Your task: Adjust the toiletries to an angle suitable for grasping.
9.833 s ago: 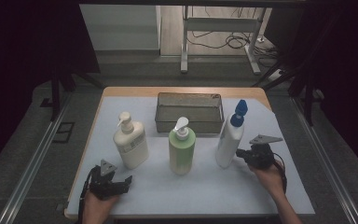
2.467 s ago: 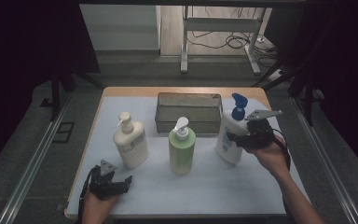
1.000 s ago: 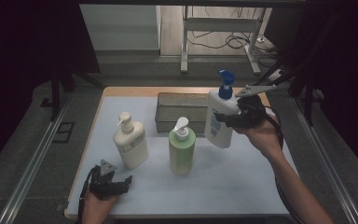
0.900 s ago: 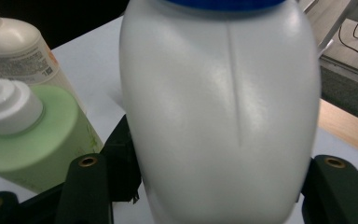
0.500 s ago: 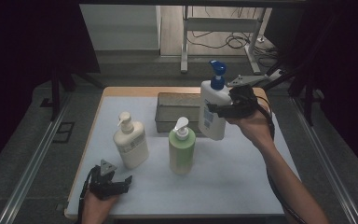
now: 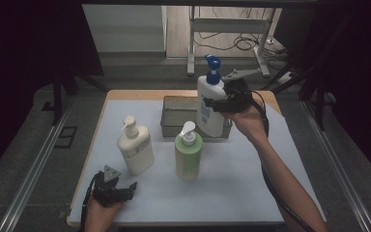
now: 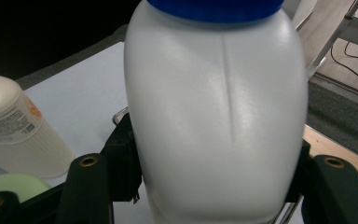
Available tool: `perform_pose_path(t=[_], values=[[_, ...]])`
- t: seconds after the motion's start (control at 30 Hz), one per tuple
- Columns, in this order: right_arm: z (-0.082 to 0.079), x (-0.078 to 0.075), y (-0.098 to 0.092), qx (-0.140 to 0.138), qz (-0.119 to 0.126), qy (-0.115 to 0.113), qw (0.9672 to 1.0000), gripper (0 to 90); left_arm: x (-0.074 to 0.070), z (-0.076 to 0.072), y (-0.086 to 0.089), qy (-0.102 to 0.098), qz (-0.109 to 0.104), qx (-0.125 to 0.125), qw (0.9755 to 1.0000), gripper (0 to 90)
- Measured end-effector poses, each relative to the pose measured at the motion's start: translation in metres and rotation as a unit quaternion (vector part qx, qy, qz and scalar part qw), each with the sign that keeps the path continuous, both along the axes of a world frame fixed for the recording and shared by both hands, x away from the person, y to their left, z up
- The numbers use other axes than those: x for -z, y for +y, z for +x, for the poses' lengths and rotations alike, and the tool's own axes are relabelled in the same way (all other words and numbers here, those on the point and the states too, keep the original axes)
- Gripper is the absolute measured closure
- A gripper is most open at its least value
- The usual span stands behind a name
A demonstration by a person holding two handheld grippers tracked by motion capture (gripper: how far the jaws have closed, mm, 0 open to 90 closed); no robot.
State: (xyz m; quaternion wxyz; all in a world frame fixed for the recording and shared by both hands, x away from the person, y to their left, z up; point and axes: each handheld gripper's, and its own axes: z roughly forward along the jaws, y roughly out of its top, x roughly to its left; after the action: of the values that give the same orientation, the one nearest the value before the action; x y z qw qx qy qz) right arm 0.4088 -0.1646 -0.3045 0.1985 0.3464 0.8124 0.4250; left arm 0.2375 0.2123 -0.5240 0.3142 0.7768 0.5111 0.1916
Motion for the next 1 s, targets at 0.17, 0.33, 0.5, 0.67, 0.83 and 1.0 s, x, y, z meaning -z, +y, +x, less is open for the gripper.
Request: perform_pose_path(t=[0.17,0.33,0.5,0.67,0.83,1.0], values=[[0.009,0.002,0.008,0.004,0.0,-0.003,1.0,40.4,0.0,0.0,0.0,0.0,0.001,0.0,1.0,13.0],[0.017,0.004,0.014,0.009,0.0,-0.004,1.0,40.5,0.0,0.0,0.0,-0.001,0.0,0.0,1.0,13.0],[0.025,0.004,0.02,0.013,0.002,-0.007,0.9999,40.5,0.0,0.0,0.0,-0.001,0.0,0.0,1.0,13.0],[0.034,0.005,0.029,0.017,0.006,-0.01,0.9998,40.5,0.0,0.0,0.0,0.0,0.001,0.0,1.0,13.0],[0.042,0.009,0.035,0.02,0.006,-0.012,0.9997,40.6,0.0,0.0,0.0,-0.001,0.0,0.0,1.0,13.0],[0.051,0.013,0.04,0.027,0.009,-0.016,0.9995,40.6,0.0,0.0,0.0,-0.001,0.0,0.0,1.0,13.0]])
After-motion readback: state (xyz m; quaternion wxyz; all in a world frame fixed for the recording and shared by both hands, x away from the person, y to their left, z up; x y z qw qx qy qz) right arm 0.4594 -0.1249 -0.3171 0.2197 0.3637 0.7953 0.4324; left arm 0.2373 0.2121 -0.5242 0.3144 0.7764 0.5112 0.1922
